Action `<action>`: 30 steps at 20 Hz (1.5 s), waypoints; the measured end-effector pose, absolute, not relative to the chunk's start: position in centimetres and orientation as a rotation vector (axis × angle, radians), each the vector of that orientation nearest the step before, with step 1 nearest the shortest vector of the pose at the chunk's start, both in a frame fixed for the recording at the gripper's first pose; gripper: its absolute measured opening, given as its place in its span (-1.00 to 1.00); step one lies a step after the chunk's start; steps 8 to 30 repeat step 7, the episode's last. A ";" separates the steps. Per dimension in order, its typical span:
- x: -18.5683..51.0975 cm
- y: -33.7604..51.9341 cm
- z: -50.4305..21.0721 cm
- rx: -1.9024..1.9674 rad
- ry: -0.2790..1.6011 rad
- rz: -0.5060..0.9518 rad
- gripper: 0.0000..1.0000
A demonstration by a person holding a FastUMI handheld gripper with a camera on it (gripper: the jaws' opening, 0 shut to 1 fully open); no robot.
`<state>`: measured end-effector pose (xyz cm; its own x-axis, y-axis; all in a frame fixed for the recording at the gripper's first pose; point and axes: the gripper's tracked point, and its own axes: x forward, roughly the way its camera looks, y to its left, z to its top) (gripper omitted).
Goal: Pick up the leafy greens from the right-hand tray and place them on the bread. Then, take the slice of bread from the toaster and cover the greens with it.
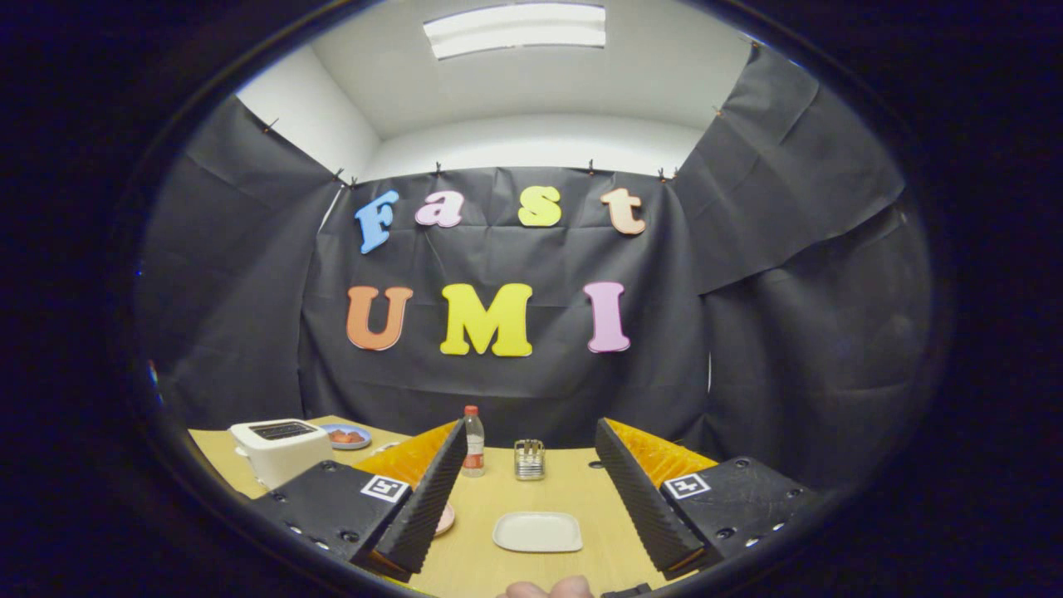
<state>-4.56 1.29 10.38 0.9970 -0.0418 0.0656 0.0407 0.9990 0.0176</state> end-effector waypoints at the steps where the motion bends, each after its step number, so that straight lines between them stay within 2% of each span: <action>1: -4.7 1.8 10.0 0.009 -0.065 -0.031 0.90; 5: -4.9 3.5 8.2 0.002 -0.047 0.007 0.90; 30: -4.8 3.4 8.0 0.004 -0.047 -0.001 0.90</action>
